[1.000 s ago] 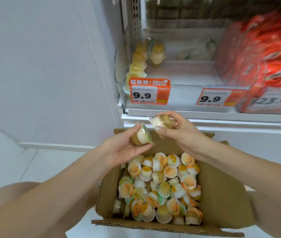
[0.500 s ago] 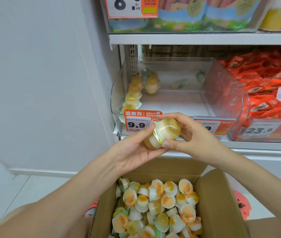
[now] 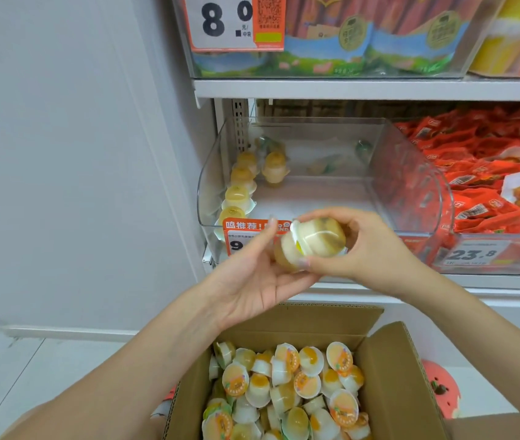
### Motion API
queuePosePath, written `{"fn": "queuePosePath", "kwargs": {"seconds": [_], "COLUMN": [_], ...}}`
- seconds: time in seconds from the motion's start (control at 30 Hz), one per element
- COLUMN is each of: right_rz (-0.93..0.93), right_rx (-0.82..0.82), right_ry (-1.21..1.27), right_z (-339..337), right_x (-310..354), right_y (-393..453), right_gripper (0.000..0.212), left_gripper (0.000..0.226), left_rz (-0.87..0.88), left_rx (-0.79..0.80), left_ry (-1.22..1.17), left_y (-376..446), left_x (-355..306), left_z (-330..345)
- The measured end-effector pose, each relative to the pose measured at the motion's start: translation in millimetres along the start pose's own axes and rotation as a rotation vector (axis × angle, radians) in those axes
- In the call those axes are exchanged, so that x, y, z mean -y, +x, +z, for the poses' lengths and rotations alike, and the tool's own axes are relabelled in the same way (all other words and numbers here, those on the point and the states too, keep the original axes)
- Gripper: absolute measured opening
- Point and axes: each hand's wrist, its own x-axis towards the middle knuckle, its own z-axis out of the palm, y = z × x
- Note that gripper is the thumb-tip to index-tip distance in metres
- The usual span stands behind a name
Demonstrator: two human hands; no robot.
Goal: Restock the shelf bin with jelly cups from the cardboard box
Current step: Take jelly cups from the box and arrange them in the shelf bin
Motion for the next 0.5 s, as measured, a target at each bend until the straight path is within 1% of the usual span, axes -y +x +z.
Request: {"fn": "queuePosePath", "kwargs": {"seconds": [0.03, 0.07, 0.1, 0.13, 0.17, 0.2, 0.23, 0.27, 0.33, 0.43, 0.5], "right_rz": [-0.001, -0.001, 0.009, 0.028, 0.054, 0.086, 0.119, 0.151, 0.199, 0.193, 0.159], "right_rx": [-0.055, -0.114, -0.163, -0.191, -0.204, -0.206, -0.190, -0.154, -0.056, 0.043, 0.057], "right_ry": [-0.016, -0.039, -0.074, -0.140, -0.242, -0.362, -0.461, -0.527, -0.600, -0.706, -0.754], "right_z": [-4.5, -10.2, -15.9, -20.6, -23.3, -23.6, -21.8, -18.2, -6.5, 11.4, 20.1], "right_x": [3.1, 5.7, 7.5, 7.6, 5.7, 0.9, -5.4, -12.8, -27.9, -49.1, -60.2], "right_y": [9.0, 21.6, 38.1, 57.9, 79.0, 99.7, 118.9, 135.7, 160.6, 183.0, 192.1], "right_gripper": [0.051, 0.047, 0.046, 0.048, 0.051, 0.056, 0.059, 0.060, 0.054, 0.034, 0.032], "left_gripper": [0.055, 0.049, 0.040, 0.031, 0.024, 0.021, 0.020, 0.020, 0.023, 0.027, 0.028], "left_rz": [0.032, 0.101, 0.206, 0.335, 0.458, 0.525, 0.542, 0.537, 0.531, 0.549, 0.565], "left_rx": [-0.060, -0.155, -0.285, -0.418, -0.505, -0.545, -0.554, -0.549, -0.548, -0.550, -0.554], "left_ry": [0.088, 0.264, 0.546, 0.883, 1.211, 1.457, 1.601, 1.668, 1.690, 1.726, 1.766], "left_y": [0.5, 1.8, 3.4, 4.2, 5.7, 6.5, 7.2, 7.7, 10.1, 14.5, 16.4], "left_x": [-4.9, -9.5, -12.9, -15.1, -16.2, -16.3, -15.6, -14.4, -13.7, -15.0, -16.2], "left_z": [0.7, -0.6, -5.6, -12.6, -21.4, -28.0, -33.4, -36.8, -40.9, -40.0, -38.0]}}
